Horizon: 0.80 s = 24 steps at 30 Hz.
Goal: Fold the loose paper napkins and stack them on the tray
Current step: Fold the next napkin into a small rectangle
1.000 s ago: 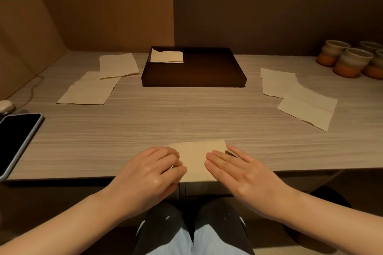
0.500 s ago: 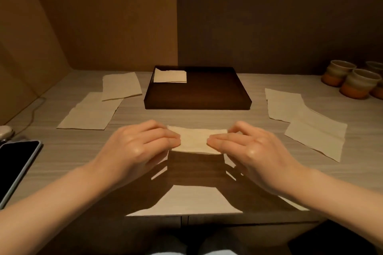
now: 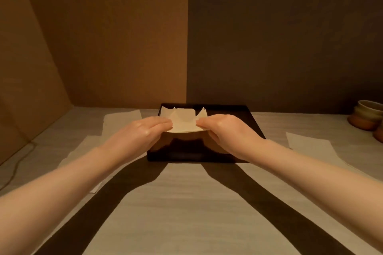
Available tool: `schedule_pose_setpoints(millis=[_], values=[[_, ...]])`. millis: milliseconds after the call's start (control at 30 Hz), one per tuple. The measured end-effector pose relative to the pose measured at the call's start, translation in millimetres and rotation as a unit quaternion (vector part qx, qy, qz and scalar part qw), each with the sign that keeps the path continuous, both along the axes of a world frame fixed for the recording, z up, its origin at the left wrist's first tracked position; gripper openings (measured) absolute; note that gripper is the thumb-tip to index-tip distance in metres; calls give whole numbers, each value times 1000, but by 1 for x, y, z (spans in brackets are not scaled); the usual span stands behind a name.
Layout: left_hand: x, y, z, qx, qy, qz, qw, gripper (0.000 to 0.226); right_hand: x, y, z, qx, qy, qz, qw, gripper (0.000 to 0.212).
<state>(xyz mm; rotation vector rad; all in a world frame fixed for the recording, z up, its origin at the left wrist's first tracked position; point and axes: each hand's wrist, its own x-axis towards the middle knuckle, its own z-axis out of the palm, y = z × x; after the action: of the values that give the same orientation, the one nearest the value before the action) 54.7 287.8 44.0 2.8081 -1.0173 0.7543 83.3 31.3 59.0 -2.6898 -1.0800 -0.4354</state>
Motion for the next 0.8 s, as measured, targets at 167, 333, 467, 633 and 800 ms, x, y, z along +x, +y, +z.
schedule_pose_setpoints(millis=[167,333,467,633,800], values=[[60,2,-22,1,88,97,991,36,60,15,-24,-71,-4,-17,997,45],[111,-1,-35,57,134,155,977,9,108,34,-44,-104,18,-48,993,55],[136,0,-41,83,157,190,966,10,135,49,-56,-98,48,-61,992,42],[150,4,-40,90,186,204,957,11,145,58,-66,-95,77,-68,990,26],[158,-1,-37,99,184,200,957,22,146,56,-67,-81,97,-84,988,30]])
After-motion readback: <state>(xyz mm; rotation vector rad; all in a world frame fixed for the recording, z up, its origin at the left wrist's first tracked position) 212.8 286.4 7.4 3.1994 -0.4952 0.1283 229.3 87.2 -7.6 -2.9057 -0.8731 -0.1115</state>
